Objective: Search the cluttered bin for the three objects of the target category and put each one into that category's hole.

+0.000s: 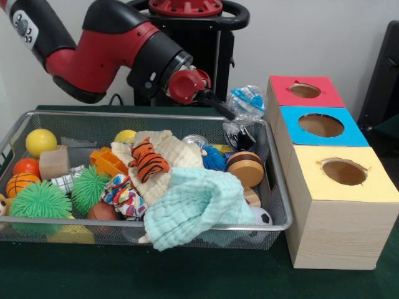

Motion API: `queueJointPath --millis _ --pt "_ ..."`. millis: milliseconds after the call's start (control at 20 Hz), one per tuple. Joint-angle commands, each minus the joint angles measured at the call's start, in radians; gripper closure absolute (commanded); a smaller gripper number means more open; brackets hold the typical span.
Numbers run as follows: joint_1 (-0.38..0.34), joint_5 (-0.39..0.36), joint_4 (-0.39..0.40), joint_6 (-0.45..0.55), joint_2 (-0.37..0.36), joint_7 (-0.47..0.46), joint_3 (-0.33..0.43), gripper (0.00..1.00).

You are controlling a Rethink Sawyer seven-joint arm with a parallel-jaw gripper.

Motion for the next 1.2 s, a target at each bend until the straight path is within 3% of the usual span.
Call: queueJointPath --millis 50,600,800,1050,1100,1200 --pt "-0.041 0.05 -0.285 0.209 0.094 -0.39 0.001 1.0" --pt "-0.069 0.104 -0.463 0.395 0.11 -0.574 -0.013 1.0" --pt "-0.068 0.172 -0.523 0.488 0.114 -0.641 -0.007 1.0" --pt "-0.059 0.261 -0.496 0.587 0.066 -0.621 0.03 1.0" --pt "-0.06 0.275 -0.453 0.594 0.039 -0.584 0.054 1.0" --pt "-0.054 0.296 -0.449 0.634 0.0 -0.564 0.061 1.0"
